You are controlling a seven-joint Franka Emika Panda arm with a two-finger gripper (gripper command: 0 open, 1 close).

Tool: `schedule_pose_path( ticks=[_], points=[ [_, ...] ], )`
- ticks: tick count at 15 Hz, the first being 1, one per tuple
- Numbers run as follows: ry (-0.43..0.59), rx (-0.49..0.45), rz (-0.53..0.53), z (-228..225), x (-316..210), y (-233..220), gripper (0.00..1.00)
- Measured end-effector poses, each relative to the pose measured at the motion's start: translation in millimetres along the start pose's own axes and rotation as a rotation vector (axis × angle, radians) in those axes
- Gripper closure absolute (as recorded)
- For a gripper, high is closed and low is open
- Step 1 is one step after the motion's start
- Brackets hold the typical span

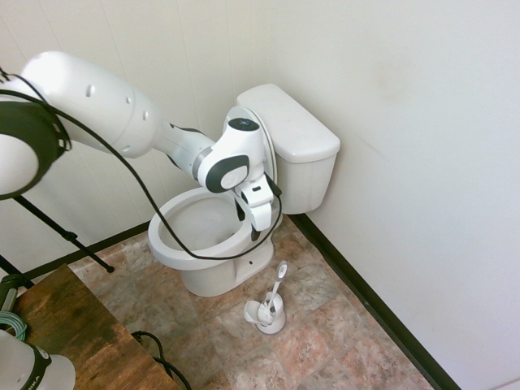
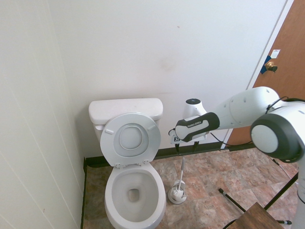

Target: Clean the toilet

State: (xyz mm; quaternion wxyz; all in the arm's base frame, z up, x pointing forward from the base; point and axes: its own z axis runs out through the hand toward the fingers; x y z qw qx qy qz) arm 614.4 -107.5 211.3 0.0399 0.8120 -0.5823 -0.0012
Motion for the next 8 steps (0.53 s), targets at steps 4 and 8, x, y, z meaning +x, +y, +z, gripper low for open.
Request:
schedule_pose_path(
  ticks=[4, 8],
  points=[
    [-0.014, -0.025, 0.063, 58.1, 32.4, -21.0, 0.0],
    [-0.035, -0.039, 0.089, 81.3, 54.5, -40.2, 0.0]
  ],
)
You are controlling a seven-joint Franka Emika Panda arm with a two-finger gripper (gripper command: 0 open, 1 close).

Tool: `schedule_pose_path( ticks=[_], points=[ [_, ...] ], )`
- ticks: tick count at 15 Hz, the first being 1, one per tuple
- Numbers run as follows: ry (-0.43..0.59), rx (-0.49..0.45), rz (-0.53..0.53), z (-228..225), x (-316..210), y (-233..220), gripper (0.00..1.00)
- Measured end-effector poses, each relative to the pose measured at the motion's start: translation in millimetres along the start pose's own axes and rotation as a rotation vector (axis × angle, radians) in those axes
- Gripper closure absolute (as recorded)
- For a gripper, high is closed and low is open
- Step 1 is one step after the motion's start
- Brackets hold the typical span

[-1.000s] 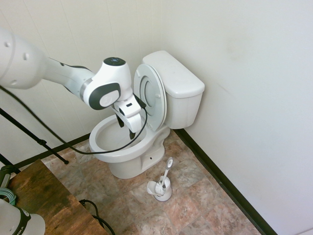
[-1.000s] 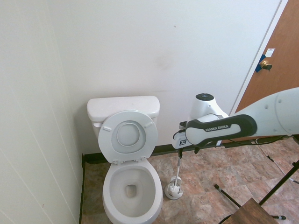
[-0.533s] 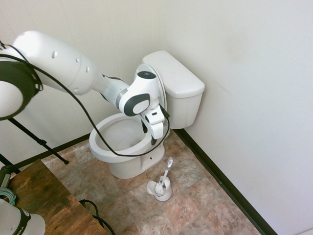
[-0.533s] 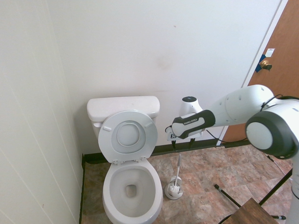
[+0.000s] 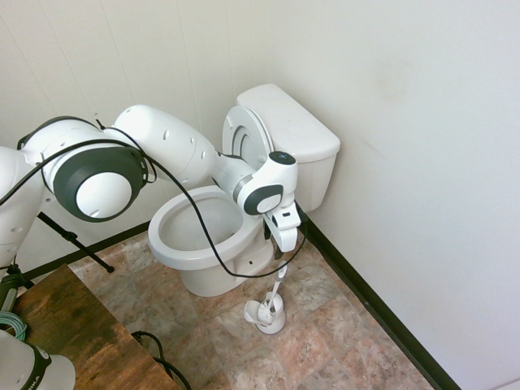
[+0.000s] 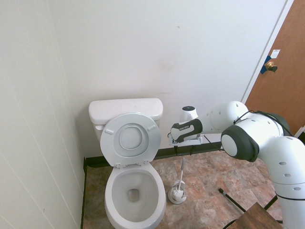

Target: Clean the toilet

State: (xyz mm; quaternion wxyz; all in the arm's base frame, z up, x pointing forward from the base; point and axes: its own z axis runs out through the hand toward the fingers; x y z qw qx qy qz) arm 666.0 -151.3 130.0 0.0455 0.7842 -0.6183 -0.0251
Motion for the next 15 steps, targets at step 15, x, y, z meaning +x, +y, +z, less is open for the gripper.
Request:
schedule_pose_path(
  ticks=[15],
  points=[
    [-0.055, -0.041, 0.123, 93.9, 37.6, -24.6, 0.0]
  ],
)
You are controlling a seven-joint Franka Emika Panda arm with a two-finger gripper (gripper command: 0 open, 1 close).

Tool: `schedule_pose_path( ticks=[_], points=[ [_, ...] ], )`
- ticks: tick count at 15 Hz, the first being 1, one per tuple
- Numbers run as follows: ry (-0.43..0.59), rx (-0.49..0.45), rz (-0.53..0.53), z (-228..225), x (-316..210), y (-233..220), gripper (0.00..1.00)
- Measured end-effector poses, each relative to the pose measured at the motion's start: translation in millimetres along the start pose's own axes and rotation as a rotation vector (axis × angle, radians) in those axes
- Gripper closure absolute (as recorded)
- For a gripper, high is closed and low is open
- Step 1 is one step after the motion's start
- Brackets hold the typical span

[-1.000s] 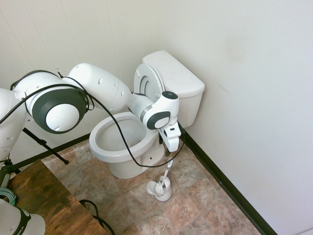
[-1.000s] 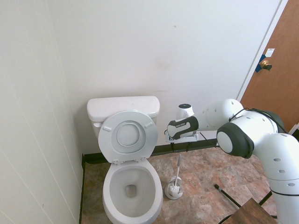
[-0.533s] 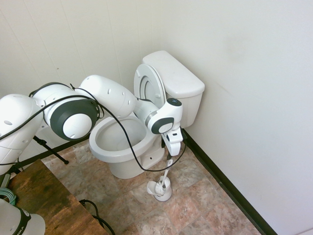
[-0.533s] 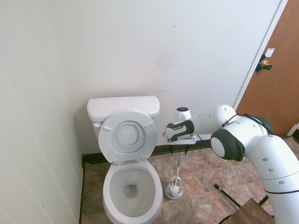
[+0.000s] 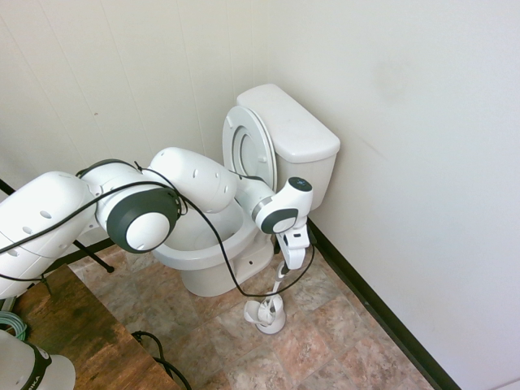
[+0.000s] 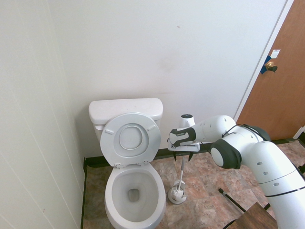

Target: Clean the toilet

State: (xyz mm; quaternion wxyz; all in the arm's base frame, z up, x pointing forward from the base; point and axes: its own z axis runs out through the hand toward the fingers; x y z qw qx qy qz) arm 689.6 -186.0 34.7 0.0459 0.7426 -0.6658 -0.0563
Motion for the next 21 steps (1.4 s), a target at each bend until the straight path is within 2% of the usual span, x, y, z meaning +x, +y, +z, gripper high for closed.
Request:
schedule_pose_path(
  ticks=[6, 7, 21],
  points=[
    [-0.008, -0.023, 0.006, 24.6, 8.1, -6.0, 0.0],
    [-0.009, -0.025, 0.008, 27.0, 10.3, -6.4, 1.0],
    [-0.027, -0.055, 0.013, 39.1, 16.4, -8.3, 1.0]
  ],
)
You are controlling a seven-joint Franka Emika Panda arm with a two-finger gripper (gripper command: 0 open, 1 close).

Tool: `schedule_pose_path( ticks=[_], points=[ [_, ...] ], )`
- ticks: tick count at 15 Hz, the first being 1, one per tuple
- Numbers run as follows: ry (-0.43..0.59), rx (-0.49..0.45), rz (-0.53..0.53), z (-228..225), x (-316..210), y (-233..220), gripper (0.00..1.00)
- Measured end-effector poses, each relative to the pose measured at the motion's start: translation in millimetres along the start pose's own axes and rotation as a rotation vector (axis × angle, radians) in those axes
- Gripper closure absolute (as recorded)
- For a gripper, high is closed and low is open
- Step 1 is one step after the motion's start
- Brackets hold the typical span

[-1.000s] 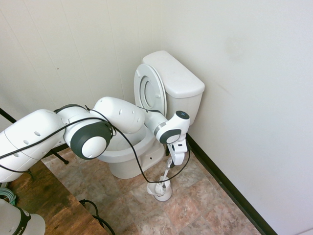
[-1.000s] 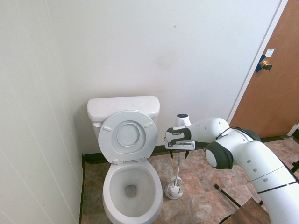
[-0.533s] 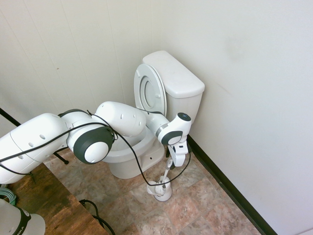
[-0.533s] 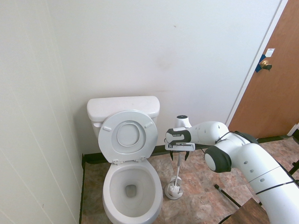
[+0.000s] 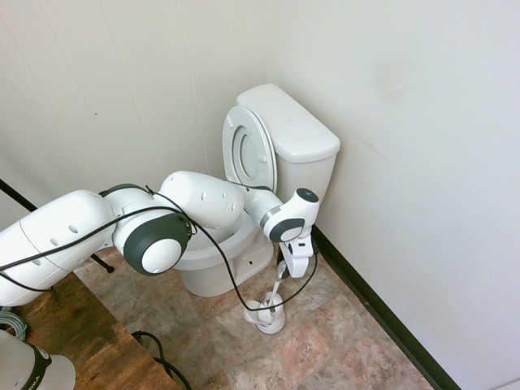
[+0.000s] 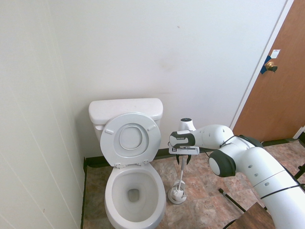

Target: Clean the toilet

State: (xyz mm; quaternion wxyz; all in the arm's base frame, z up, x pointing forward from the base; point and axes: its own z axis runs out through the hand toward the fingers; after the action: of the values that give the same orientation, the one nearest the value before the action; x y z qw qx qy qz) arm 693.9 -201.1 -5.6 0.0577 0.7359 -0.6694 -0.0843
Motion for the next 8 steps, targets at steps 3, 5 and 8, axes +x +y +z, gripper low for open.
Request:
schedule_pose_path(
  ticks=[3, 5, 8],
  points=[
    [0.0, 0.002, 0.001, -0.3, 1.4, -0.1, 1.0],
    [0.0, 0.003, 0.002, -0.4, 2.0, -0.4, 1.0],
    [-0.001, 0.008, -0.001, -2.8, 0.5, -2.3, 1.0]
  ],
)
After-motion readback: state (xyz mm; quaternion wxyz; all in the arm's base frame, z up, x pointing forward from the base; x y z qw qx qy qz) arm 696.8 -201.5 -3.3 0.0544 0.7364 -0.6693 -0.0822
